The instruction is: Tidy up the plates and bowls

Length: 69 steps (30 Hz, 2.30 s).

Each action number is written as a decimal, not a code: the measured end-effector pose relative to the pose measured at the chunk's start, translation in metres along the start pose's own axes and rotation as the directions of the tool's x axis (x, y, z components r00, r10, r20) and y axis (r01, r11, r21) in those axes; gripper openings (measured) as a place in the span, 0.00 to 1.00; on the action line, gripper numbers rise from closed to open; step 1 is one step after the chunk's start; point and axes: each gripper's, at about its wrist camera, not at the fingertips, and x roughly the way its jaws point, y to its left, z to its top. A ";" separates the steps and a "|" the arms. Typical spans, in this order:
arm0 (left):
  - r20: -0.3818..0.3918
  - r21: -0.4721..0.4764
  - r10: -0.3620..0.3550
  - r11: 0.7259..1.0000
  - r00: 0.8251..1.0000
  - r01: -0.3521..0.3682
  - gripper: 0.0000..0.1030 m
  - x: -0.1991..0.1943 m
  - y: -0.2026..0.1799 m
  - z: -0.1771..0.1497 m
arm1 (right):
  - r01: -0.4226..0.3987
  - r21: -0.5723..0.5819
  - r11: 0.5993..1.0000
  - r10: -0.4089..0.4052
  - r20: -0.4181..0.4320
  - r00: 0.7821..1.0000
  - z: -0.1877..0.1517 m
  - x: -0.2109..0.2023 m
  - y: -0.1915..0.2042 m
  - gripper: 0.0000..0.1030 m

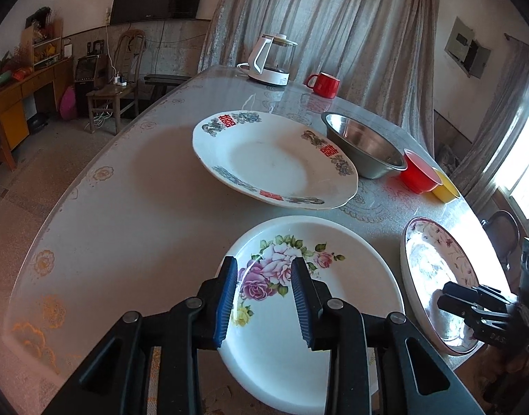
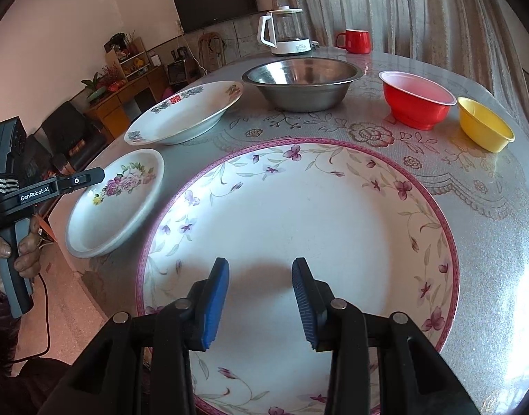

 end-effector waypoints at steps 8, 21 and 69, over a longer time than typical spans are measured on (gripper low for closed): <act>0.048 -0.024 0.016 1.000 0.999 -0.015 0.36 -0.015 0.015 0.005 | 0.000 -0.024 1.000 -0.001 -0.014 1.000 0.006 0.005 0.006 0.35; -0.004 -0.039 0.046 0.998 0.999 -0.046 0.36 -0.008 0.027 -0.015 | 0.005 -0.046 0.999 -0.003 0.039 0.999 0.016 -0.009 0.026 0.36; -0.116 -0.080 -0.074 0.995 0.991 0.065 0.32 0.151 0.071 0.151 | -0.112 0.236 0.965 0.130 -0.062 0.990 0.164 0.148 0.041 0.38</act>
